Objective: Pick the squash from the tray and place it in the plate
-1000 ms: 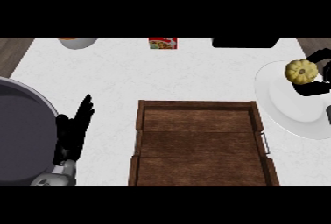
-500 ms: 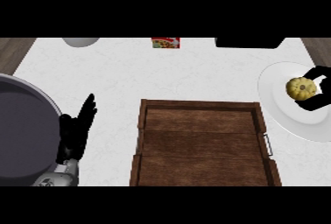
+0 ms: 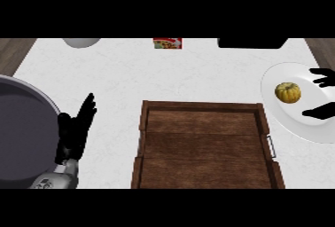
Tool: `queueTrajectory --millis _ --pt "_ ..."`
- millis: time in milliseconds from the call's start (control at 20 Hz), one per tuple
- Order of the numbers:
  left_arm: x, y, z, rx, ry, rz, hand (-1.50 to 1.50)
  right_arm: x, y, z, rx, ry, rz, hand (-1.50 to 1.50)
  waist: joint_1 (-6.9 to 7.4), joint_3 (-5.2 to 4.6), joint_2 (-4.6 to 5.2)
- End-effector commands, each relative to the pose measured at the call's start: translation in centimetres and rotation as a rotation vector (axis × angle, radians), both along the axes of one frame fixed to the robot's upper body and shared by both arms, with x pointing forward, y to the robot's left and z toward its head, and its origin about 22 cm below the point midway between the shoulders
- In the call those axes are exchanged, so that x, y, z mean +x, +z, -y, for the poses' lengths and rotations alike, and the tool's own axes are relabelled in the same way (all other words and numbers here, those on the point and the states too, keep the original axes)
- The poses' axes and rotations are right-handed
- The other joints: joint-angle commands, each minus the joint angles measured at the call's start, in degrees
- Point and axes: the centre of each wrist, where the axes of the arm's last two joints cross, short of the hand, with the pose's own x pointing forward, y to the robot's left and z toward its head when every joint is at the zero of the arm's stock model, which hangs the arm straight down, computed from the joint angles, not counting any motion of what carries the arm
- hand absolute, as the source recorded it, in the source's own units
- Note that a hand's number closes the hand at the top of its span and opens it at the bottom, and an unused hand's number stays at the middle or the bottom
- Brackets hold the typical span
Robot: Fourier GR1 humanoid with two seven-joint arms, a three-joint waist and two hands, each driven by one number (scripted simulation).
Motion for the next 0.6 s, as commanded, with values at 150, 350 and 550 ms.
queueTrajectory --millis 150,350,550 --pt "-1.5 -0.9 -1.4 0.012 0.010 -0.019 0.00 -0.6 1.0 1.7 0.421 -0.031 0.367 -1.50 -0.86 -0.10 -0.32" --pt "-0.7 -0.9 0.0 0.007 0.023 -0.010 0.00 -1.9 2.8 4.5 0.585 -0.035 0.386 -1.50 -0.85 -0.20 -0.09" --pt "-1.2 -0.4 0.4 0.003 0.005 -0.027 0.00 -4.5 -0.3 5.4 0.621 -0.026 0.373 -1.50 0.07 -0.12 0.11"
